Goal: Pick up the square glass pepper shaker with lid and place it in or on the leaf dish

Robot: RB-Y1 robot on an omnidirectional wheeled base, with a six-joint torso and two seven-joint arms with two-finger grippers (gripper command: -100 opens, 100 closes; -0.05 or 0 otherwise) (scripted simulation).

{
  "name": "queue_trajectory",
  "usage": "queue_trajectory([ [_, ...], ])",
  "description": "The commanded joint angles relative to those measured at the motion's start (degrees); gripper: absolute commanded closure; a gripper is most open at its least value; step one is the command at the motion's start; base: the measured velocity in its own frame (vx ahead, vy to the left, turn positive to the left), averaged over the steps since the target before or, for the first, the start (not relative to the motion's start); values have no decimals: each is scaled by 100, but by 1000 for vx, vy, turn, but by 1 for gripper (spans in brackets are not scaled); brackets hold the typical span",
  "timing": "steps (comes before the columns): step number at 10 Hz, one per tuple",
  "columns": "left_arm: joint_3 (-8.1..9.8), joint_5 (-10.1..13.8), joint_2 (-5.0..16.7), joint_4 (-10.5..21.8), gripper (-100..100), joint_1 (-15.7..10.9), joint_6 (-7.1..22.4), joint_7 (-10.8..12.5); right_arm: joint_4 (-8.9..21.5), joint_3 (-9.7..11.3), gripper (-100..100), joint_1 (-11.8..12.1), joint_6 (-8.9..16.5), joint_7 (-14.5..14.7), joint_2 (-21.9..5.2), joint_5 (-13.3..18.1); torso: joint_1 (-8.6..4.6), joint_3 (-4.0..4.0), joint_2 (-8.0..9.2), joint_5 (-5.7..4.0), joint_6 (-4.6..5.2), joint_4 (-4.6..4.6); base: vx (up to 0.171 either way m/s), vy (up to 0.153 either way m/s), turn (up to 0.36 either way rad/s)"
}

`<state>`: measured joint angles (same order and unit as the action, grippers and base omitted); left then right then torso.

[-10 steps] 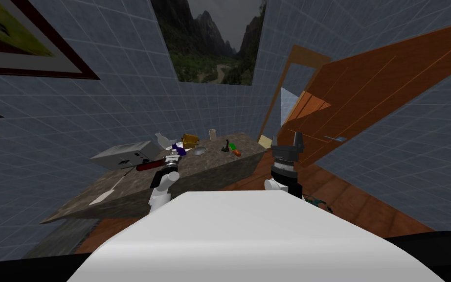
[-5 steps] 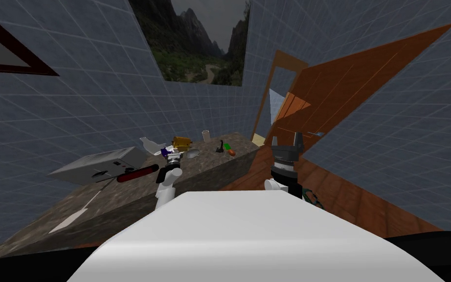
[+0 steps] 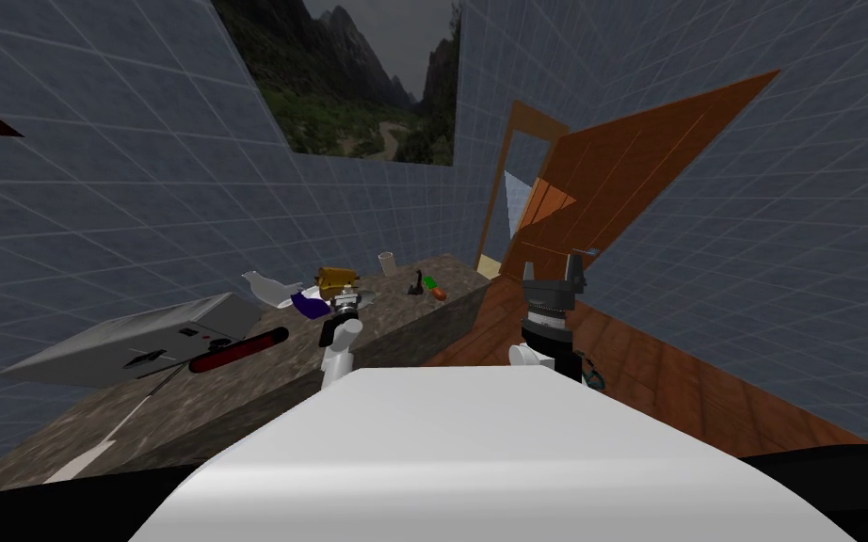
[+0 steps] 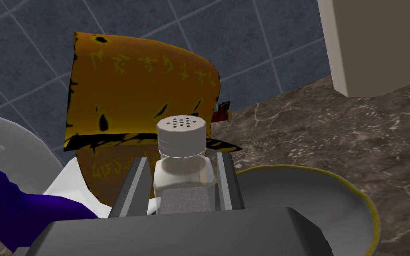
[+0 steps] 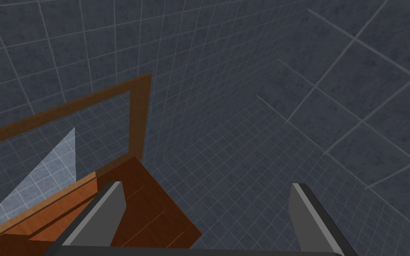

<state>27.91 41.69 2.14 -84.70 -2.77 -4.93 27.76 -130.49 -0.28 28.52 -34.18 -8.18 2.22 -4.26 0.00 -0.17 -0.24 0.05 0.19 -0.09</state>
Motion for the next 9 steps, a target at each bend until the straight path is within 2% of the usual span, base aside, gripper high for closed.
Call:
queue_trajectory([
  [1, -1, 11, -215, 66, 100, -51, -40, -37, 0, 0, 0, 0, 0, 0, 0, 0, 0, 0, 0, 0, 0, 0, 8, -3, -90],
  [2, 3, 10, -299, 83, 100, -70, -47, -50, 0, 0, 0, 0, 0, 0, 0, 0, 3, 2, 3, 1, -5, 0, 6, -4, -35],
  [3, -9, 4, -246, 73, 100, -60, -44, -48, 0, 0, 0, 0, 0, 0, 0, 0, 6, 5, 8, 1, -11, 1, 2, -5, -11],
  [4, -16, 6, -260, 77, -100, -57, -44, -47, 0, 0, 0, 0, 0, 0, 0, 0, 11, 9, 13, -1, -16, 5, 0, 0, 0],
  [8, -17, 6, -260, 77, -100, -58, -43, -47, 0, 0, 0, 0, 0, 0, 0, 0, 15, 12, 18, -1, -16, 6, 0, 0, 0],
  [9, -17, 6, -260, 77, 0, -58, -43, -47, 0, 0, 0, 0, 0, 0, 0, 0, 15, 12, 18, -1, -16, 6, 0, 0, 0],
])
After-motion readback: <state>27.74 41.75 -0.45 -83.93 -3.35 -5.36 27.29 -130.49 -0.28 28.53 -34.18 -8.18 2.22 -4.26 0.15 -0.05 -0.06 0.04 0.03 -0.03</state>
